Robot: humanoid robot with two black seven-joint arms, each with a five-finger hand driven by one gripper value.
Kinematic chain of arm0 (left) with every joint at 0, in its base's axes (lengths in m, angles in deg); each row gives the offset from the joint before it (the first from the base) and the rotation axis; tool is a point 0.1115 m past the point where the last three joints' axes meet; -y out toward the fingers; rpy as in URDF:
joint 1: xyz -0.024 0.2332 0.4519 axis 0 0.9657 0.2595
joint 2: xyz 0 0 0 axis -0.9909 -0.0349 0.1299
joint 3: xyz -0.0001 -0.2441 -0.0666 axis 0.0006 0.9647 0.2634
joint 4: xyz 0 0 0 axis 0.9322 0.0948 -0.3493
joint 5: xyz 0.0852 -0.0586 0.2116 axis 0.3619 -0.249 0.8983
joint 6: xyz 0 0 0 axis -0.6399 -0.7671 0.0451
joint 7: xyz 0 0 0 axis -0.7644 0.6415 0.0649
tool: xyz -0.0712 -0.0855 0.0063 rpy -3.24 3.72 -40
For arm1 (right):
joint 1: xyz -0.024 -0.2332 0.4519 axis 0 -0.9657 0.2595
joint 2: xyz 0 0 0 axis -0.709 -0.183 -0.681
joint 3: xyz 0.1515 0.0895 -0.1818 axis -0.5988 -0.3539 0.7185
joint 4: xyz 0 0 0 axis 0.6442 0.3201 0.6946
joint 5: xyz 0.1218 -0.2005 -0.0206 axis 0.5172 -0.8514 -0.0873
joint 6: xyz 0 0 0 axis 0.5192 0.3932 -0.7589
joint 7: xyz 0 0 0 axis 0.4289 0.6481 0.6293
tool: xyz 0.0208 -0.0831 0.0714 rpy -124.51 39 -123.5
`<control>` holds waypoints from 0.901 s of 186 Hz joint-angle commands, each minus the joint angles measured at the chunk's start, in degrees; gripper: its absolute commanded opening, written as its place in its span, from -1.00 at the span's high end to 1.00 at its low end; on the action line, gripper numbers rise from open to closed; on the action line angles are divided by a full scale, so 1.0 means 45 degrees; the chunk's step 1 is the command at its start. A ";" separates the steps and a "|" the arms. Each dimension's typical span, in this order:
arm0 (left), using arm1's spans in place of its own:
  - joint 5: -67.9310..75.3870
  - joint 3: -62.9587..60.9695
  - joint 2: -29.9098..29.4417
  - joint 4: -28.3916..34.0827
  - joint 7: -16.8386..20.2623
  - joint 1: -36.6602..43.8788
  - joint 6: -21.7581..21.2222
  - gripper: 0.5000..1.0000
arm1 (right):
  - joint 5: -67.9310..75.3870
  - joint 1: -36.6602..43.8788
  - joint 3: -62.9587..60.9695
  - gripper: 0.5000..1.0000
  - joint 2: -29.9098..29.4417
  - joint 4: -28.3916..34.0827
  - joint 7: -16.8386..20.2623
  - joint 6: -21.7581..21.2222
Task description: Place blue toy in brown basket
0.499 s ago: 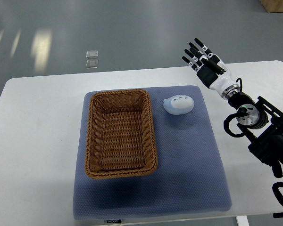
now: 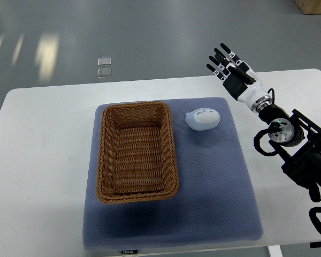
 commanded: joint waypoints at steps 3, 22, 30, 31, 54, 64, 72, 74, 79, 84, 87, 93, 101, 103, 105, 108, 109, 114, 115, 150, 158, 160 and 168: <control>0.0000 -0.0019 0.0000 -0.0012 0.0006 -0.0003 0.0000 -1.00 | -0.0477 0.0332 0.0622 -0.63 0.0324 -0.0001 0.0018 -0.0064; 0.0000 -0.0019 0.0000 -0.0012 0.0006 -0.0003 0.0000 -1.00 | -0.0927 0.0763 0.1189 -0.63 0.0813 -0.0001 0.0018 -0.0279; 0.0000 -0.0019 0.0000 -0.0031 0.0006 -0.0022 0.0000 -1.00 | -0.1103 0.0997 0.1443 -0.63 0.0989 -0.0001 0.0038 -0.0416; 0.0000 -0.0038 0.0000 -0.0012 0.0006 -0.0022 0.0000 -1.00 | -0.1161 0.1055 0.1520 -0.63 0.1028 -0.0001 0.0038 -0.0455; 0.0000 -0.0058 0.0000 -0.0012 0.0006 -0.0041 0.0020 -1.00 | -0.2370 0.2148 0.2965 -0.63 0.1711 -0.0001 0.0760 -0.0865; 0.0000 -0.0038 0.0000 -0.0031 0.0006 -0.0042 0.0020 -1.00 | -0.3366 0.2753 0.3941 -0.63 0.1985 -0.0001 0.0897 -0.1002; 0.0019 -0.0038 0.0000 -0.0031 -0.0013 -0.0042 0.0020 -1.00 | -0.4403 0.3380 0.4822 -0.63 0.2161 -0.0001 0.0936 -0.1158; 0.0019 -0.0038 0.0000 -0.0031 0.0006 -0.0042 0.0020 -1.00 | -0.4677 0.3516 0.5017 -0.63 0.2219 -0.0001 0.0936 -0.1197; 0.0000 -0.0019 0.0000 -0.0031 0.0006 -0.0042 0.0020 -1.00 | -0.5611 0.4022 0.5737 -0.63 0.2336 0.0038 0.0956 -0.1334; 0.0019 -0.0019 0.0000 -0.0031 0.0006 -0.0042 0.0020 -1.00 | -0.6239 0.4376 0.6228 -0.63 0.2395 0.0097 0.0956 -0.1432; 0.0019 -0.0019 0.0000 -0.0031 0.0006 -0.0042 0.0020 -1.00 | -0.6822 0.4726 0.6714 -0.63 0.2473 0.0194 0.0995 -0.1509; 0.0000 -0.0019 0.0000 -0.0031 0.0006 -0.0042 0.0020 -1.00 | -0.7431 0.5079 0.7224 -0.63 0.2532 0.0292 0.1053 -0.1608; 0.0000 -0.0019 0.0000 -0.0031 0.0006 -0.0042 0.0020 -1.00 | -0.8564 0.5763 0.8279 -0.63 0.2649 0.0507 0.1307 -0.1783; 0.0000 -0.0019 0.0000 -0.0031 0.0006 -0.0042 0.0020 -1.00 | -0.8837 0.5958 0.8552 -0.63 0.2669 0.0566 0.1425 -0.1822; 0.0000 -0.0019 0.0000 -0.0031 0.0006 -0.0042 0.0020 -1.00 | -0.9071 0.6153 0.8806 -0.63 0.2708 0.0624 0.1561 -0.1861; 0.0000 -0.0019 0.0000 -0.0031 0.0006 -0.0042 0.0020 -1.00 | -0.9499 0.6503 0.9370 -0.63 0.2747 0.0741 0.1930 -0.1939; 0.0000 -0.0019 0.0000 -0.0031 0.0006 -0.0042 0.0020 -1.00 | -0.9501 0.6505 0.9373 -0.63 0.2747 0.0741 0.1932 -0.1940; 0.0000 -0.0019 0.0000 -0.0031 0.0006 -0.0042 0.0020 -1.00 | -0.9949 0.7030 1.0190 -0.63 0.2747 0.0956 0.2633 -0.1998; 0.0000 -0.0019 0.0000 -0.0031 0.0006 -0.0042 0.0020 -1.00 | -0.9950 0.7032 1.0193 -0.63 0.2747 0.0956 0.2635 -0.1998; 0.0000 -0.0038 0.0000 -0.0012 0.0006 -0.0042 0.0020 -1.00 | -1.0087 0.8009 1.1716 -0.63 0.2825 0.1932 0.4999 -0.2017; 0.0000 -0.0019 0.0000 -0.0031 0.0006 -0.0042 0.0020 -1.00 | -1.0048 0.8009 1.1736 -0.63 0.3000 0.2283 0.4999 -0.2018; 0.0000 -0.0019 0.0000 -0.0031 0.0006 -0.0042 0.0020 -1.00 | -1.0048 0.8009 1.1755 -0.63 0.3059 0.2362 0.4999 -0.2018; 0.0019 -0.0019 0.0000 -0.0031 0.0006 -0.0042 0.0020 -1.00 | -1.0028 0.7911 1.1775 -0.63 0.3254 0.2713 0.4999 -0.1998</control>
